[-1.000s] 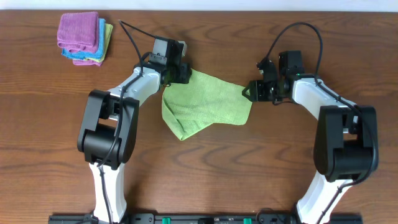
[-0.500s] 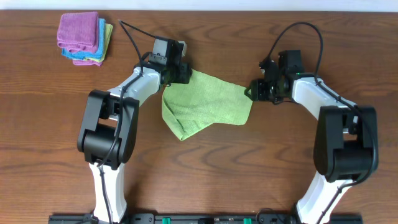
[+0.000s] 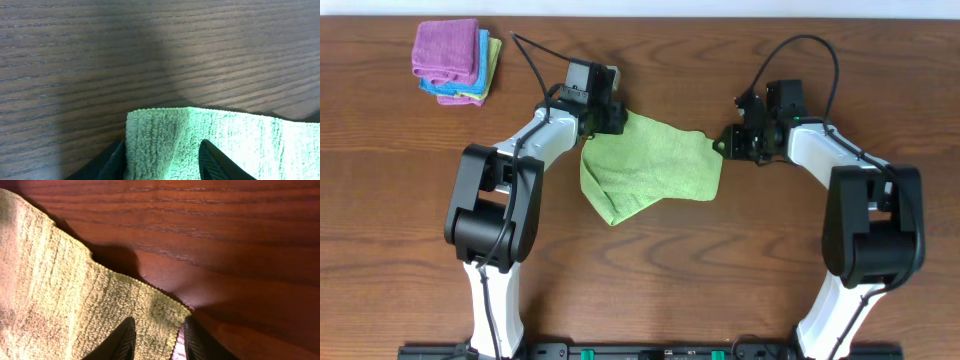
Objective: Fold the cloth
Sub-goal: 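Grasp the cloth's top-right corner with the right gripper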
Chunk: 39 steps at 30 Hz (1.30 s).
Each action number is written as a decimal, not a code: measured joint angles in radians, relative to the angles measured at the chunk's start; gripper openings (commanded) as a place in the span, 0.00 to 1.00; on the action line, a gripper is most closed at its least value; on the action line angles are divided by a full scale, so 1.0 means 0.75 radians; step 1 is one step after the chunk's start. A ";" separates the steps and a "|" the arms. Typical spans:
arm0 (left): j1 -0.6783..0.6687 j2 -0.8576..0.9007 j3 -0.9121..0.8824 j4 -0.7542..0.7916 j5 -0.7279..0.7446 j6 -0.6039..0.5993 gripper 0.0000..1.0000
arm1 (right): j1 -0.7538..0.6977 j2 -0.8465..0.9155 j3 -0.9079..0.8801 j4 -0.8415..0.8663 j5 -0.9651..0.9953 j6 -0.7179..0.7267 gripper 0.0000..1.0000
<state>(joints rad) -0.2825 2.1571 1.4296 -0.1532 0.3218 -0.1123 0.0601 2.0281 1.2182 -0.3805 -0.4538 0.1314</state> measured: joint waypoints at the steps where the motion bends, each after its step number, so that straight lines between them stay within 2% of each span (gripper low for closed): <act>1: 0.000 0.000 0.000 0.000 0.000 0.000 0.48 | 0.002 0.000 0.001 0.000 -0.006 0.002 0.42; 7: 0.000 0.000 0.000 0.000 0.000 0.000 0.49 | 0.047 -0.001 0.016 0.001 0.071 0.004 0.42; 14: 0.000 0.000 0.000 -0.003 0.000 0.000 0.49 | 0.185 -0.006 0.034 0.002 0.353 0.003 0.38; 20: 0.000 0.000 0.000 -0.005 0.000 0.000 0.49 | 0.267 -0.008 0.035 -0.001 0.573 0.003 0.30; 25: 0.000 0.000 0.000 -0.005 0.000 0.000 0.49 | 0.281 -0.001 0.040 -0.010 0.631 0.003 0.25; 28: 0.000 0.000 0.000 -0.005 0.000 0.000 0.49 | 0.284 0.006 0.051 -0.022 0.628 -0.001 0.12; 30: 0.000 0.000 0.000 -0.005 0.000 -0.001 0.45 | 0.287 0.008 0.054 -0.024 0.618 -0.006 0.01; 32: 0.000 0.000 0.000 -0.005 -0.001 -0.008 0.36 | 0.293 0.009 0.057 -0.026 0.611 0.001 0.01; 35: 0.000 0.000 0.000 -0.006 -0.006 -0.012 0.12 | 0.294 0.014 0.075 -0.051 0.615 0.001 0.01; 36: 0.001 0.000 0.000 -0.006 -0.009 -0.027 0.08 | 0.294 0.020 0.092 -0.076 0.616 0.001 0.01; 39: 0.005 0.000 0.008 -0.010 -0.009 -0.034 0.06 | 0.294 0.049 0.172 -0.194 0.634 0.001 0.01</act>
<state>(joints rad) -0.2787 2.1571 1.4353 -0.1608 0.3153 -0.1375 0.2810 2.0647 1.3476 -0.5262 0.0216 0.1322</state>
